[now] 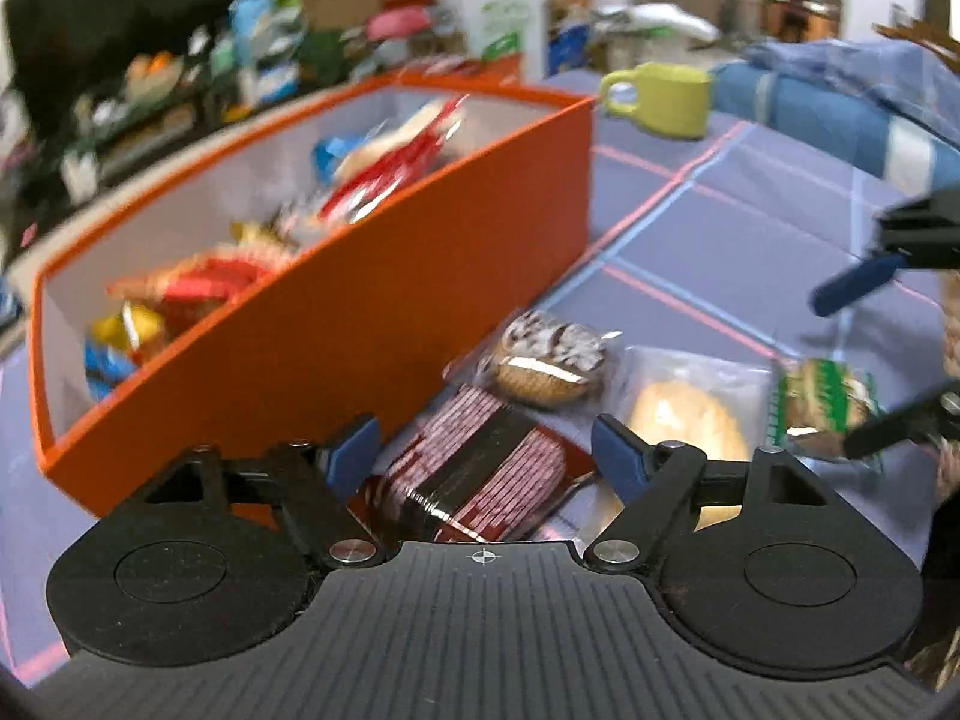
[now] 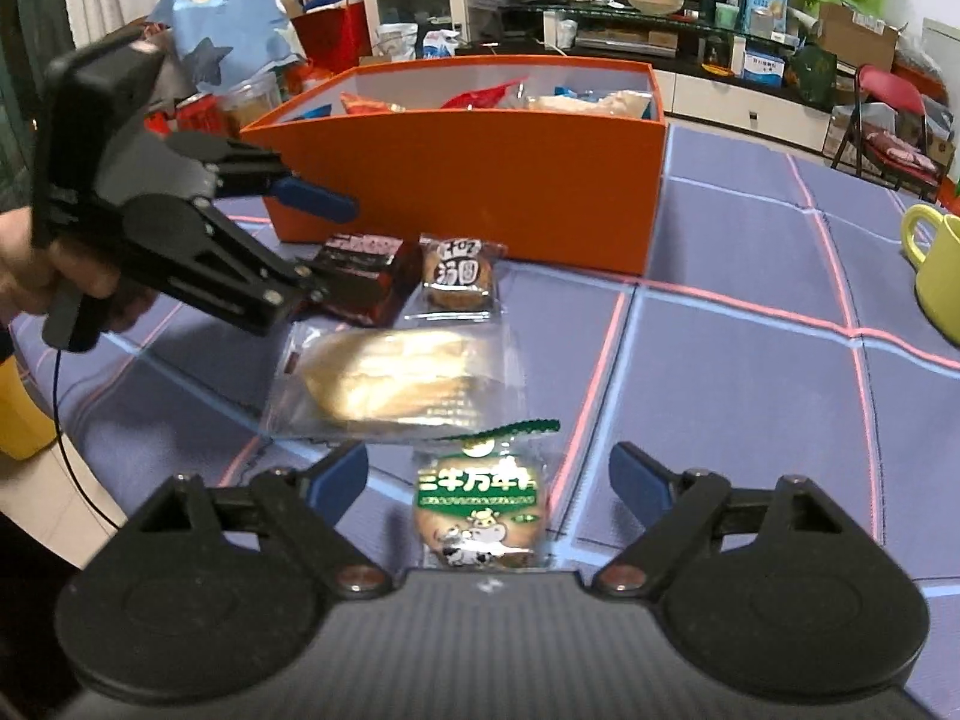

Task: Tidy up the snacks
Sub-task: 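Grasp the brown chocolate bar with the left gripper while the right grasps the green cookie packet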

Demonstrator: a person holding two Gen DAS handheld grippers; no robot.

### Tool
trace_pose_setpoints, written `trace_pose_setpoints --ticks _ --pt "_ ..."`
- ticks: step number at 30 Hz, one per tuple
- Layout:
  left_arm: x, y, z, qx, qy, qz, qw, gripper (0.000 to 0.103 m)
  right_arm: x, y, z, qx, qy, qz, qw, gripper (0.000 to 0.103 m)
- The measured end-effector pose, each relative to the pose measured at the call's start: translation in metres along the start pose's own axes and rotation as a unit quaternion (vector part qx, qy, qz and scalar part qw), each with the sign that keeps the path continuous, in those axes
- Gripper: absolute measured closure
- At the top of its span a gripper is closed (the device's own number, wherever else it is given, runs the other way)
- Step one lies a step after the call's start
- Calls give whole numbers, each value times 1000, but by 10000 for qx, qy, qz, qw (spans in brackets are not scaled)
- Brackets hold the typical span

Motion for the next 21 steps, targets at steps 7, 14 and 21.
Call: trace_pose_setpoints --ticks 7,14,21 --pt "-10 1 8 63 -30 -163 9998 40 4 -2 7 104 0 -60 9999 15" --pt "-9 -9 -2 346 5 -441 9984 73 -1 -6 21 367 -45 -24 9993 31" --pt "-13 -19 -9 423 72 -478 9979 72 4 -7 23 418 -66 -115 9990 25"
Point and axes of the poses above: each gripper's, at about its wrist camera, not at the fingertips, and z roughly the way its jaws point, x to its left, y to its top, the point moved 3 cm from there along z, roughly the way its jaws point, and after that the axes turned 12 degrees about z, right-handed, at the moved point
